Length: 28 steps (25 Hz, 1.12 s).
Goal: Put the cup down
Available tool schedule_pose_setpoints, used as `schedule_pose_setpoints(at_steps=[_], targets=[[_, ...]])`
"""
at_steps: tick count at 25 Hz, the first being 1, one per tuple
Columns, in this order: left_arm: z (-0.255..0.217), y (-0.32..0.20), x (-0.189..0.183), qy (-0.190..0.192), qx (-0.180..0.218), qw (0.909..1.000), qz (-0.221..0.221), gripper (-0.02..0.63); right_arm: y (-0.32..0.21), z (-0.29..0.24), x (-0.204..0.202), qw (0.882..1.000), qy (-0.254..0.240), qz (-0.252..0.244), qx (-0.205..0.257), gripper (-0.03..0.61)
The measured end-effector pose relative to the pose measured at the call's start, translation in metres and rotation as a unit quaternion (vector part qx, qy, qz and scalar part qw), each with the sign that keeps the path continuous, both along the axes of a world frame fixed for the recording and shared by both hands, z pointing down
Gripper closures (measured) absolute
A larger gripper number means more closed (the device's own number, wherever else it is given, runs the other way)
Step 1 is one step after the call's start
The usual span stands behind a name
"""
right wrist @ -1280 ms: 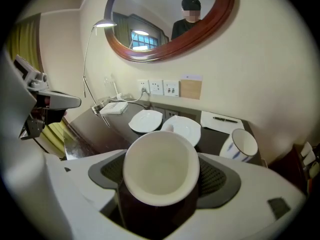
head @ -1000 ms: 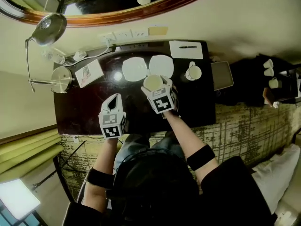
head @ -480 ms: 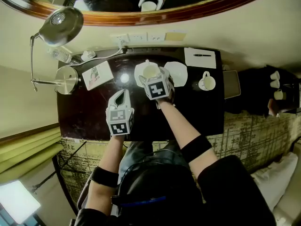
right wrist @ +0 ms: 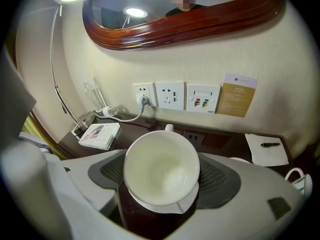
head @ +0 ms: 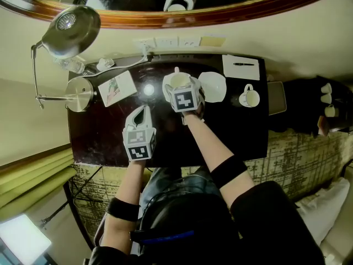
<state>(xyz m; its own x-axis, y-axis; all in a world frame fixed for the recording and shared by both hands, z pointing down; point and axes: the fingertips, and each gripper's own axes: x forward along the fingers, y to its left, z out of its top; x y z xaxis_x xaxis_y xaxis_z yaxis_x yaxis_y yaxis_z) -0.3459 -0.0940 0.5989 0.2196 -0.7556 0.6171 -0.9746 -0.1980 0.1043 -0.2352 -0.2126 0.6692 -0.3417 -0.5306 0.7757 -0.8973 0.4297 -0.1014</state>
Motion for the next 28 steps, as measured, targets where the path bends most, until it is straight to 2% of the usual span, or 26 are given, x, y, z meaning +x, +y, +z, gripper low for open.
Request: schedule_pose_setpoints(at_steps=[7,10,12,17,22,25,26,28], targets=[[0.002,0.001,-0.004,0.002,-0.003,1.0000,-0.004,0.614,0.001,0.009,-0.002,1.000,-0.007,0.021,-0.006,0.143],[0.006,0.002,-0.010,-0.009,-0.001,0.9999,-0.012,0.614,0.001,0.010,-0.005,1.000,-0.007,0.021,-0.006,0.141],[0.007,0.002,-0.013,-0.015,0.000,0.9997,-0.016,0.614,0.002,0.011,-0.007,1.000,-0.011,0.019,-0.013,0.117],[0.002,0.005,-0.002,-0.011,-0.006,0.9999,-0.010,0.614,0.006,0.006,-0.001,1.000,-0.003,0.014,-0.006,0.101],[-0.004,0.011,0.008,-0.012,-0.003,0.9999,-0.011,0.614,0.017,-0.009,0.004,1.000,-0.015,0.005,-0.001,0.101],[-0.010,0.018,0.022,-0.007,-0.002,1.0000,-0.002,0.614,0.028,-0.025,0.010,0.999,-0.033,-0.004,0.002,0.108],[-0.012,0.020,0.025,-0.007,-0.001,1.0000,0.000,0.614,0.032,-0.032,0.011,0.999,-0.044,-0.012,0.004,0.146],[-0.016,0.024,0.030,-0.011,0.004,0.9999,-0.001,0.614,0.041,-0.047,0.013,0.997,-0.067,-0.029,0.011,0.155]])
